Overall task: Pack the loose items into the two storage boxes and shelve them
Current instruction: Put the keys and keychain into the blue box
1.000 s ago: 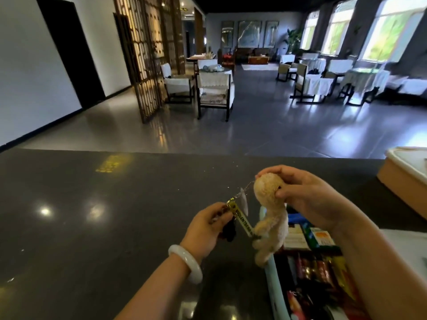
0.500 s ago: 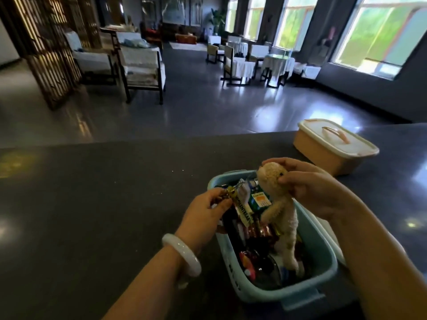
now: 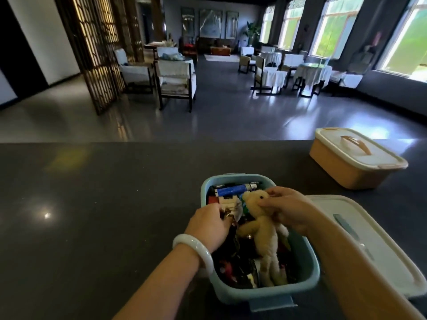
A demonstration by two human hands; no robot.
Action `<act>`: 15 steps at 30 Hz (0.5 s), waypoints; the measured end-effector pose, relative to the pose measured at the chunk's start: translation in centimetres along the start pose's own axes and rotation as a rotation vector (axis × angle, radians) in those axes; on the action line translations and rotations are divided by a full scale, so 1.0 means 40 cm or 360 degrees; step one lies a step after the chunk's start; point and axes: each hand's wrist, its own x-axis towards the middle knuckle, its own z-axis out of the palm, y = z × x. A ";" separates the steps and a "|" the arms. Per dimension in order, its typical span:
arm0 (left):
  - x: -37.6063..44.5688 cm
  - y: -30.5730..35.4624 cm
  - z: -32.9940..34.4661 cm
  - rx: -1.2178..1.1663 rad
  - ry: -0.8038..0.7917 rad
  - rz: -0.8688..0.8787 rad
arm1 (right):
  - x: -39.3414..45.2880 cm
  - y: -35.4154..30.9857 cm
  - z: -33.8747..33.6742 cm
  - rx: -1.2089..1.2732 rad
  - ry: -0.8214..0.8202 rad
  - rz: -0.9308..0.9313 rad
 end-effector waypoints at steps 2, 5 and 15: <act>-0.006 -0.002 0.010 0.0135 0.0074 -0.0040 | 0.019 0.018 0.000 -0.0105 -0.0030 -0.0015; -0.027 -0.010 0.016 0.0158 0.0160 0.0026 | 0.029 0.031 -0.004 -0.0246 -0.0113 -0.0036; -0.069 0.018 0.109 0.0166 0.0166 0.0329 | 0.026 0.047 -0.012 -0.0710 -0.0179 -0.0261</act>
